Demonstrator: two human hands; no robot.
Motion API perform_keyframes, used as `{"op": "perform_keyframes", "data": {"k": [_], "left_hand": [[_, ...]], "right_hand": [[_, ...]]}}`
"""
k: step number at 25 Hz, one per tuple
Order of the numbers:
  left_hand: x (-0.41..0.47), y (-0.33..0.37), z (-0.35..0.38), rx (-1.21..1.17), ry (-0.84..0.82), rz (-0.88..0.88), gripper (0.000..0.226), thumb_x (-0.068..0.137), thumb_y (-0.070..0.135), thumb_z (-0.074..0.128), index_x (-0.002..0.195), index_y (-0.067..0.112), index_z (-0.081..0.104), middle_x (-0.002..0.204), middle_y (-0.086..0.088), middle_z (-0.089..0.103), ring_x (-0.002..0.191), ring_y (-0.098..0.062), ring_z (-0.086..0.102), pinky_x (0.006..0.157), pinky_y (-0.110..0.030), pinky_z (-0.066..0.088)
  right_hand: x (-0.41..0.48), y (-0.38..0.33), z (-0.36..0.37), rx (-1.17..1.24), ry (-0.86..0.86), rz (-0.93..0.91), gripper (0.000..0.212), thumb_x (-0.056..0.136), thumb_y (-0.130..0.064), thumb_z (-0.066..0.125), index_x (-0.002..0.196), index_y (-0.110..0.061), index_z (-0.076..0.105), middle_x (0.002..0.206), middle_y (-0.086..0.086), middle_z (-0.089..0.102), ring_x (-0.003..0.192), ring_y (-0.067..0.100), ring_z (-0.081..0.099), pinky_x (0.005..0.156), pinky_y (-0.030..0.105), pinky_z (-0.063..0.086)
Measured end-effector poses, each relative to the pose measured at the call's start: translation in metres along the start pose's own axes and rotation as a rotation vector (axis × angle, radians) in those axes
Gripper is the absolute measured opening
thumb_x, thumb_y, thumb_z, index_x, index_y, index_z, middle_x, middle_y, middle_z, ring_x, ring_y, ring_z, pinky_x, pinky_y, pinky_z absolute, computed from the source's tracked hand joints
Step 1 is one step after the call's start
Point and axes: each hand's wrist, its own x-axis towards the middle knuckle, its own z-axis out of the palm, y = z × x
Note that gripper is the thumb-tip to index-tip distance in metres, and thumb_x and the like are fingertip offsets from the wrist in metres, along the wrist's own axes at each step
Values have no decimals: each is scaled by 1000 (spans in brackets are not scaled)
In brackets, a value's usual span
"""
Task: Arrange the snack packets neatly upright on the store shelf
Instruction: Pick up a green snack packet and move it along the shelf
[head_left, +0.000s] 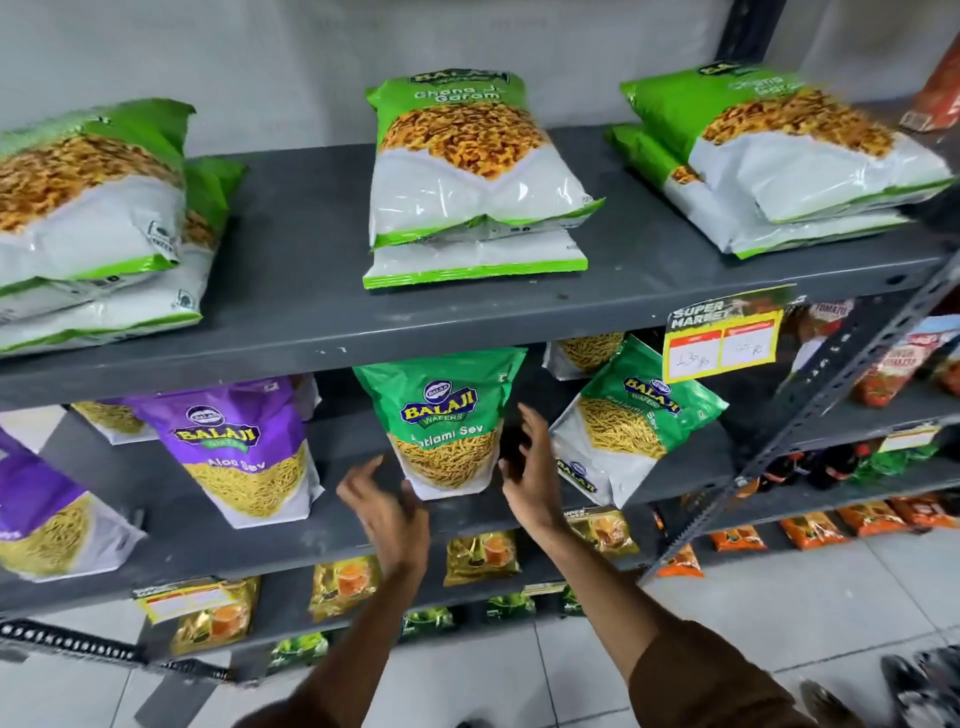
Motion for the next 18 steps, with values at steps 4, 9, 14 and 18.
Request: {"op": "perform_keyframes", "data": {"k": [4,9,14,18], "left_hand": [[-56,48,35,-50,-211,392,16,96,17,45,111,20,49,112,15,40,105,-3,42,92,-19,38],[-15,134,112,27,-455,235,27,95,14,47,121,17,57,117,-3,69,106,-22,65,88,-34,50],[6,137,154,27,-787,-381,50,99,34,49,140,5,48,143,-13,53,133,-31,50,109,-34,41],[-16,136,150,-176,-730,-511,22,93,22,63,110,8,62,101,-11,60,88,-20,59,83,-31,50]], "right_hand": [[3,-6,-57,-128,399,-144,58,78,2,66,133,-8,48,129,11,52,120,21,49,102,17,37],[-1,15,-121,-154,603,312,75,71,-13,81,135,-2,46,133,23,44,119,32,46,98,36,40],[-1,31,-147,238,245,610,21,89,-22,70,99,-13,54,105,13,56,101,27,58,90,45,51],[-8,38,-164,294,54,604,18,96,-6,53,112,-15,50,89,7,61,76,24,58,76,39,50]]}}
